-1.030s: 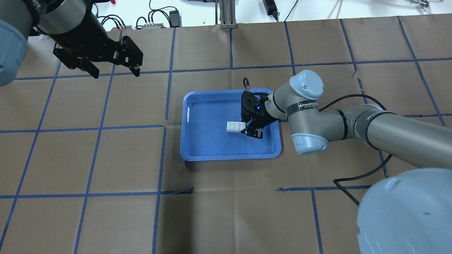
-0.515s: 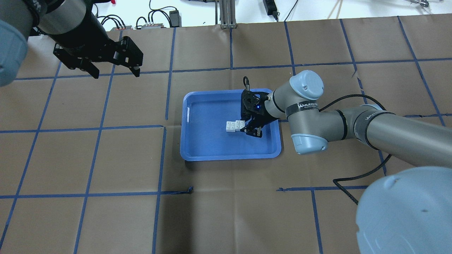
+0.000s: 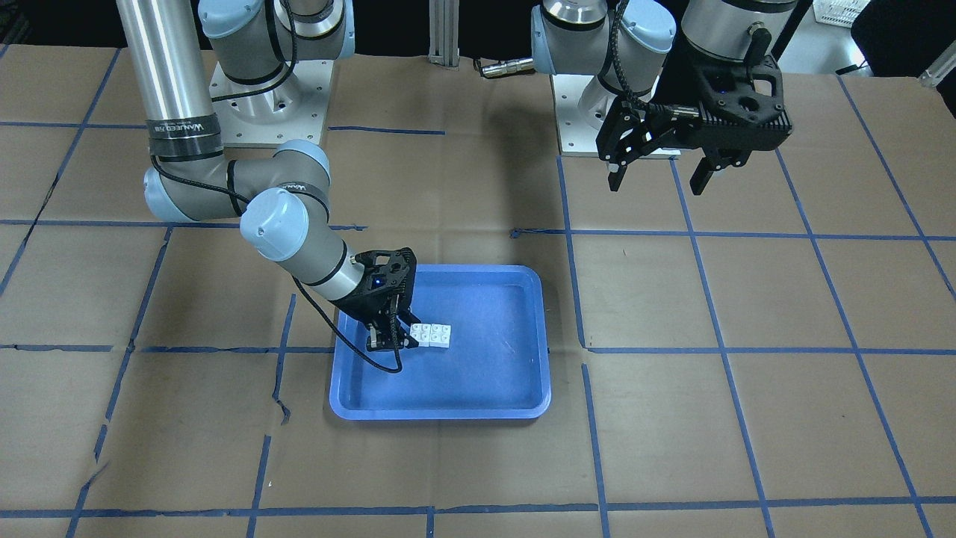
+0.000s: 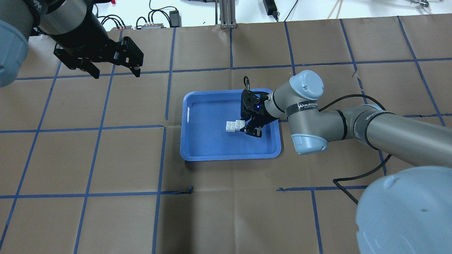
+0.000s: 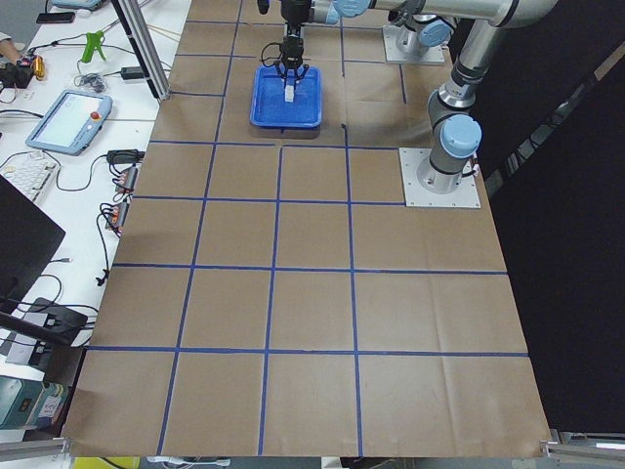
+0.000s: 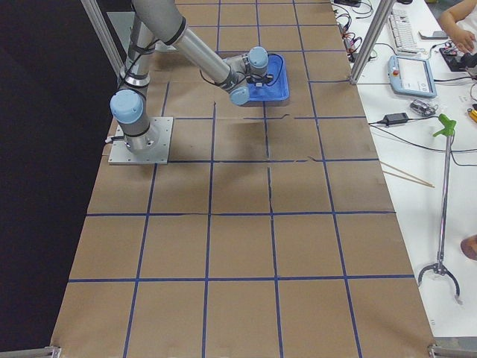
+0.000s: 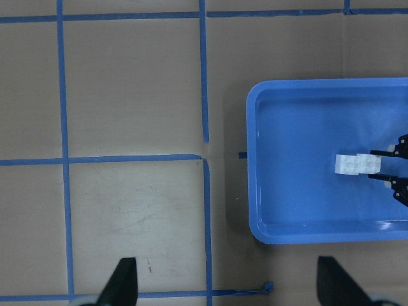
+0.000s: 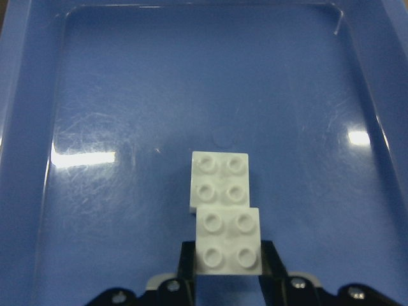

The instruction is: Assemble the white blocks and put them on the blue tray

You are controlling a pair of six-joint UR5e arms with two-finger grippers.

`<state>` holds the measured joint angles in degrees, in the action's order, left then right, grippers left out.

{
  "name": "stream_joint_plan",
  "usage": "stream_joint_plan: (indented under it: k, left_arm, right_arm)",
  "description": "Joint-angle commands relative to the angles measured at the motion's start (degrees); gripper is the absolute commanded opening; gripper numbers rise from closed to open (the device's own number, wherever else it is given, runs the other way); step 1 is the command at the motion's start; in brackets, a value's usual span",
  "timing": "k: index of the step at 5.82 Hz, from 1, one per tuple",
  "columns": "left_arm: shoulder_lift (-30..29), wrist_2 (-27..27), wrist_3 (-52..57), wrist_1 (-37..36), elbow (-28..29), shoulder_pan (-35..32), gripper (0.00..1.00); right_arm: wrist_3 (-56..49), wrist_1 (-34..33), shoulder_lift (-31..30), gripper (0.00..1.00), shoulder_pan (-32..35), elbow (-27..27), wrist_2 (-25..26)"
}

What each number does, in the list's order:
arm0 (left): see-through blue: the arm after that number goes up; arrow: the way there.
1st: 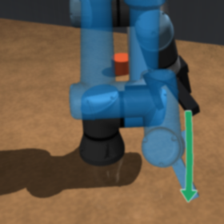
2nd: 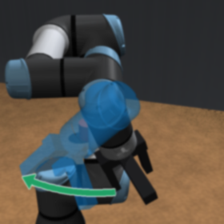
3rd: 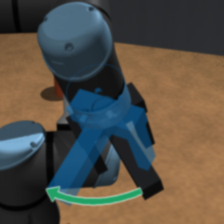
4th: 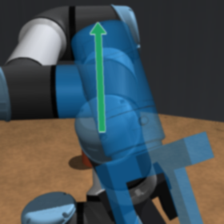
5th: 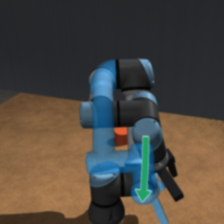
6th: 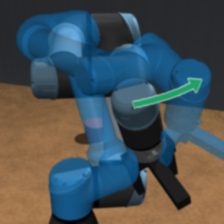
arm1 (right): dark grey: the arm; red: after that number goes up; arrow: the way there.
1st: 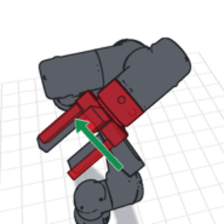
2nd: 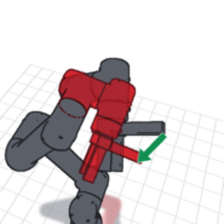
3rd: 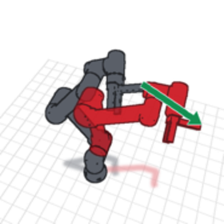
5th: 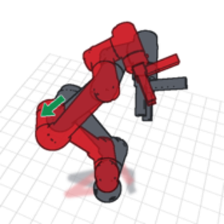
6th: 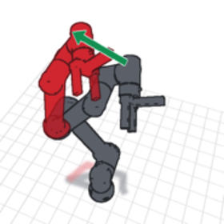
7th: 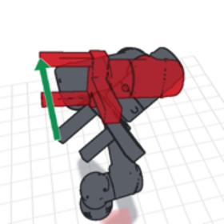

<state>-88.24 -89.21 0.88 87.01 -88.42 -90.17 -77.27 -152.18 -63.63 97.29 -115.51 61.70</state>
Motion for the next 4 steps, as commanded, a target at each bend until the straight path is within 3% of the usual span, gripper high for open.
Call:
stream_joint_plan:
  k: [1,4]
  left_arm:
    - [0.00,0.00,0.00,0.00,0.00,0.00,0.99]
    - [0.00,0.00,0.00,0.09,0.00,-0.09,0.99]
  right_arm:
    - [0.01,0.30,0.09,0.24,0.00,-0.07,0.00]
    - [0.01,0.13,0.52,0.24,0.00,-0.07,0.00]
